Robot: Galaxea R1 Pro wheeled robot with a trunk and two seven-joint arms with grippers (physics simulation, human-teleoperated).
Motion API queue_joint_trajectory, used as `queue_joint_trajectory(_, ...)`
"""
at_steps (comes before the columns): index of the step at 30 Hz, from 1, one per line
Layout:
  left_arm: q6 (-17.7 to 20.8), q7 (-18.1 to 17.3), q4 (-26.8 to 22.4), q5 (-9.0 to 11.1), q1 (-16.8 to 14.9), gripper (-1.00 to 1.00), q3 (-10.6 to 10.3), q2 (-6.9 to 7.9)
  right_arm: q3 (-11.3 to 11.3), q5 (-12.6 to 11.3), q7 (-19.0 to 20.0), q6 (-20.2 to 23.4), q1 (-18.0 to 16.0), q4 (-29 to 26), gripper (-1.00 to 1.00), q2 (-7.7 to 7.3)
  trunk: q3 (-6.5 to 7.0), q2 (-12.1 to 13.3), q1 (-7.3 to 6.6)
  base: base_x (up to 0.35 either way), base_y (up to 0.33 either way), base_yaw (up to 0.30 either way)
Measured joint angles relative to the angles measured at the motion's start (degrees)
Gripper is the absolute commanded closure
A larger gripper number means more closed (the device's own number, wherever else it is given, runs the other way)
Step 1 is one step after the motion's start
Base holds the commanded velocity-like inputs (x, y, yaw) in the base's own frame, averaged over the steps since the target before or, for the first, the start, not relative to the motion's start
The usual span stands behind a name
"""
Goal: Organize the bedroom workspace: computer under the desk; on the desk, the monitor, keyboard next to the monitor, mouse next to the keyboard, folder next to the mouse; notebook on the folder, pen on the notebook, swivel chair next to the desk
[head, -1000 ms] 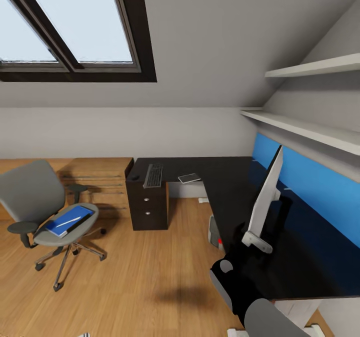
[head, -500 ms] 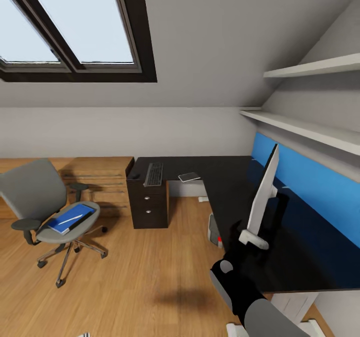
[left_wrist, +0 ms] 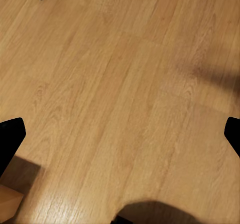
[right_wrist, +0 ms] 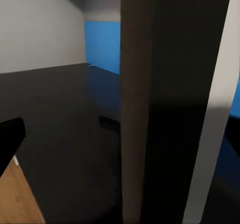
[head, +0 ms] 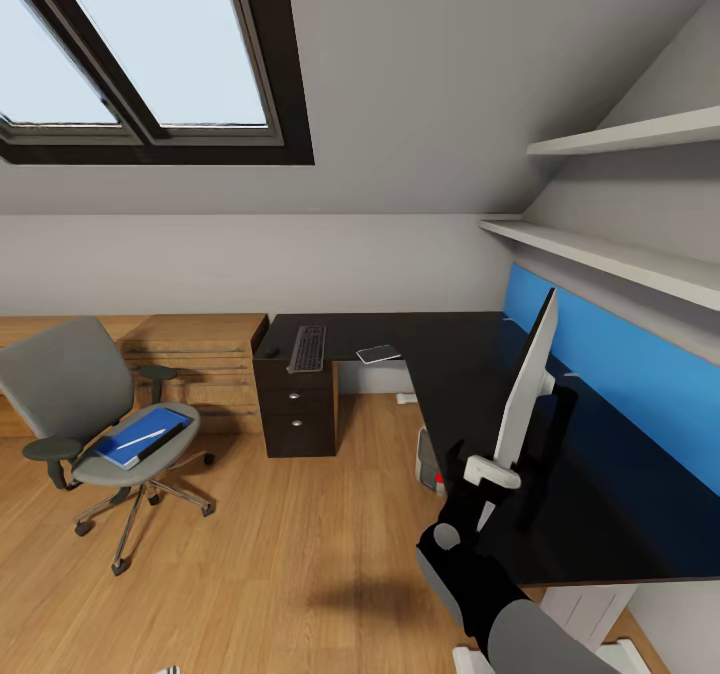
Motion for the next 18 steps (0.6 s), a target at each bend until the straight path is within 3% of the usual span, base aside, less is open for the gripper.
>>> queue_joint_trajectory(7, 0.0, 0.0, 0.0, 0.0, 0.0, -1.00, 0.0, 0.00, 0.2, 0.0, 0.2, 0.5, 0.0, 0.0, -1.00, -0.08, 0.00, 0.0, 0.02, -0.054, 0.000, 0.000)
queue_joint_trajectory(18, 0.0, 0.0, 0.0, 0.0, 0.0, -1.00, 0.0, 0.00, 0.3, 0.0, 0.2, 0.5, 0.0, 0.0, -1.00, -0.05, 0.00, 0.0, 0.03, -0.319, 0.000, 0.000)
